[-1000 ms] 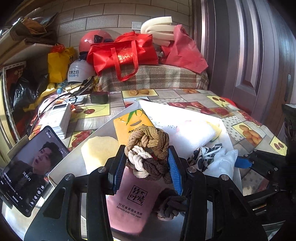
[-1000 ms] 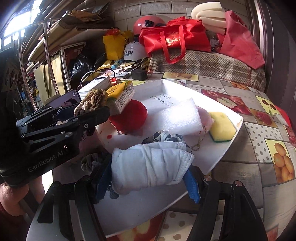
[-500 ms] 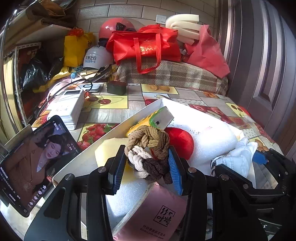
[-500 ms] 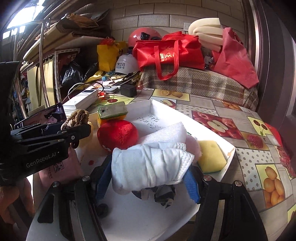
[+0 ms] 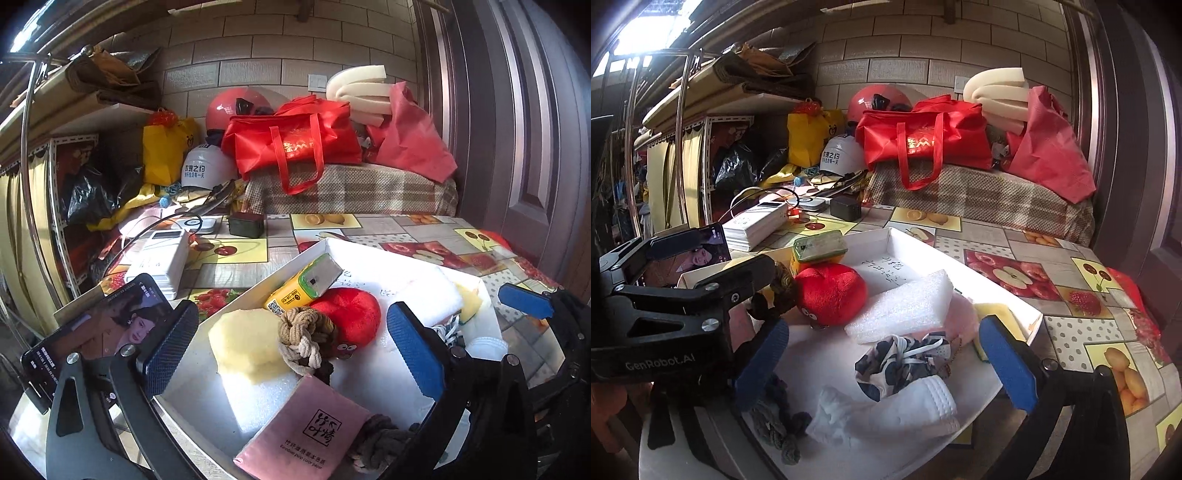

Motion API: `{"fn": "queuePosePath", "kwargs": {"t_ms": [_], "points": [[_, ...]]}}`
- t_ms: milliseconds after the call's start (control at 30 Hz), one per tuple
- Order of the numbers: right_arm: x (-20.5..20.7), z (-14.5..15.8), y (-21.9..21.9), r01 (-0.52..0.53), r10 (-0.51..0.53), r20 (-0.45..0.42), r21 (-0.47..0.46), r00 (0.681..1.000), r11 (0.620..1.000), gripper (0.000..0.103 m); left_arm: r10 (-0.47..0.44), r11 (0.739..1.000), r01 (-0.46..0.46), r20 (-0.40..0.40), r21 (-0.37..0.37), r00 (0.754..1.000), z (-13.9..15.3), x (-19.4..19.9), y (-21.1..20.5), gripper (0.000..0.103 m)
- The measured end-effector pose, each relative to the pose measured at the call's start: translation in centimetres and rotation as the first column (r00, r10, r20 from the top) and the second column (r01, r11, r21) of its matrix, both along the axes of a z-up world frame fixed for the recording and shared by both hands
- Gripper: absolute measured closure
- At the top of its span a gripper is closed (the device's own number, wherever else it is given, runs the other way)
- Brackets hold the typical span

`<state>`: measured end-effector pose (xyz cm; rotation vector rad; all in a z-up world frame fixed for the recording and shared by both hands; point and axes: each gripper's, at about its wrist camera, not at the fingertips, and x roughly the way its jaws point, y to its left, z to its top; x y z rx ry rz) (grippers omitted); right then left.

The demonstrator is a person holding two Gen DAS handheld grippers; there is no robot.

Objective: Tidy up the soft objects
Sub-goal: 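Lower and release the rope ball and white towel into the box with both tools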

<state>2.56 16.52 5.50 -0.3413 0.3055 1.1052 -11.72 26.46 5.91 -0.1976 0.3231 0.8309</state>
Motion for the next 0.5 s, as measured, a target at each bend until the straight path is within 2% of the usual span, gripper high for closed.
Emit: {"fn": "queuePosePath", "kwargs": {"t_ms": [200,367,500], "points": [[0.4,0.2,-0.4,0.021,-0.021,-0.012,0.025,1.000,0.999,0.000,0.040,0.998,-0.041,0.020,0.037,0.999,0.3,-0.4,-0.6,0.000],[-0.1,0.3,-1.4,0.031,-0.032,0.004,0.063,0.999,0.998,0.000,0.039,0.999,-0.038,0.055,-0.015,0.998,0.1,-1.1,-0.9,0.000],[-0.3,0.3,-2.5,0.046,-0.045,-0.008,0.058,0.999,0.997,0.000,0.032,0.999,-0.032,0.052,0.004,0.998,0.2,-1.1,-2.3,0.000]]}}
